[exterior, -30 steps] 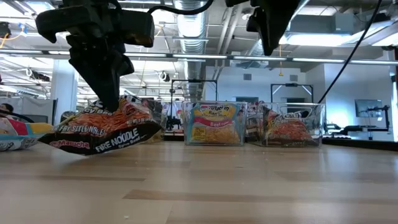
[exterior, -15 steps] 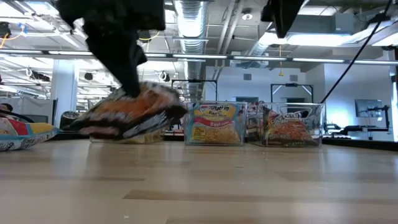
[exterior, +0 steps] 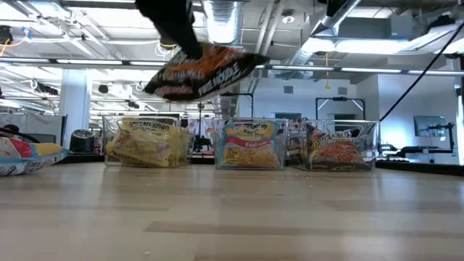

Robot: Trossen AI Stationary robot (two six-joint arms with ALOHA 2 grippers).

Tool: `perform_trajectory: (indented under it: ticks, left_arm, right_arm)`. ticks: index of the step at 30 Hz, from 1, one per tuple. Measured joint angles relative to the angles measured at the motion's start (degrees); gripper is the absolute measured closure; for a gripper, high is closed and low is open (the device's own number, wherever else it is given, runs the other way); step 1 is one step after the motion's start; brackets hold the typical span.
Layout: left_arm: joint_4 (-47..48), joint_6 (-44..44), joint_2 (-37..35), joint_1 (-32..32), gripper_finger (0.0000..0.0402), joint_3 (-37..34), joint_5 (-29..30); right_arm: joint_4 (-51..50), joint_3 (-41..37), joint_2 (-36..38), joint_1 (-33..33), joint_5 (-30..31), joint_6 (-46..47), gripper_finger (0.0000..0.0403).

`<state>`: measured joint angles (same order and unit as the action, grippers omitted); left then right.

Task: Sort Maruchan noodles
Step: Put the black noodle pack into the right transparent bin

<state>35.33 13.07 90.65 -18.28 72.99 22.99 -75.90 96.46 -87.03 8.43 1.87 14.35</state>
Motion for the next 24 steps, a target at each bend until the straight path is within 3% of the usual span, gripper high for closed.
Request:
perform_trajectory:
  ticks: [9, 14, 24]
  left_arm:
    - [1.3, -4.1, 0.0, 0.0, 0.0401, 4.6, 3.2]
    - [1.2, -5.9, 0.0, 0.0, 0.0401, 5.2, 3.3]
    - [1.3, -5.9, 0.0, 0.0, 0.0401, 5.2, 3.4]
  right_arm:
    - [16.7, -19.4, 10.3, 2.1, 1.1, 6.6, 0.0266]
    - [31.9, -30.5, 14.8, 2.1, 1.1, 9.6, 0.0266]
    - [59.3, -44.9, 15.4, -1.2, 1.1, 16.1, 0.0249]
